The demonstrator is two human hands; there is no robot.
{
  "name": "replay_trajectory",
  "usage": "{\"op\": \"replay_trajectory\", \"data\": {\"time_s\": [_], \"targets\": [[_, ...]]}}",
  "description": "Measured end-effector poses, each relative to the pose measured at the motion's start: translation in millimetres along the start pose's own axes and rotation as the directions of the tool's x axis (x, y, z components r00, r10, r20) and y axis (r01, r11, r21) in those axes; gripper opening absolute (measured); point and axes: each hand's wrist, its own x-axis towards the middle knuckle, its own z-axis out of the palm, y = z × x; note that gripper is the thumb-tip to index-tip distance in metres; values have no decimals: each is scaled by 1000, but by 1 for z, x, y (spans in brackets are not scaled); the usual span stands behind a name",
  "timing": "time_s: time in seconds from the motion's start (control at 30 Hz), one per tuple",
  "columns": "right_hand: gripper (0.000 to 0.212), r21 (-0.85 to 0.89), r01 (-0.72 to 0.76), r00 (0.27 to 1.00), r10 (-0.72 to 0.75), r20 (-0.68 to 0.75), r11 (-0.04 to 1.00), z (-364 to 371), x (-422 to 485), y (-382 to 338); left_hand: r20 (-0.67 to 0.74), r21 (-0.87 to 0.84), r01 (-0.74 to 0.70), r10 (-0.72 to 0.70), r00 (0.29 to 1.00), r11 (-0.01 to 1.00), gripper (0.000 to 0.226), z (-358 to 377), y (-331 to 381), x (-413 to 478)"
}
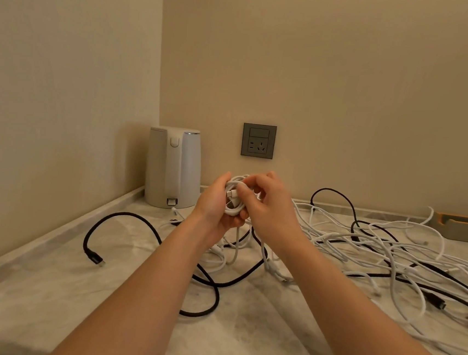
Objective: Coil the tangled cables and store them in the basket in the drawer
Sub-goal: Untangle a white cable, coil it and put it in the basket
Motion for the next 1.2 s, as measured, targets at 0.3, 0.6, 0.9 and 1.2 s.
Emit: {"op": "replay_trajectory", "data": {"time_s": [0.3, 0.6, 0.9, 1.2], "targets": [[12, -148, 59, 998, -59, 9, 987, -4, 0, -1, -32, -21, -18, 18, 999, 1000, 61, 6, -5, -7], [34, 21, 132, 990, -131, -49, 991, -1, -12, -12, -198, -11, -197, 191, 961, 980, 51, 3, -2, -20], [30, 38, 88, 996, -88, 0, 995, -16, -26, -15, -124, 249, -83, 117, 985, 965, 68, 4, 2, -39], [19, 312, -98, 993, 115, -39, 945, -63, -80, -40, 55, 519, -199, 199, 978, 832, 41, 26, 15, -86]]}}
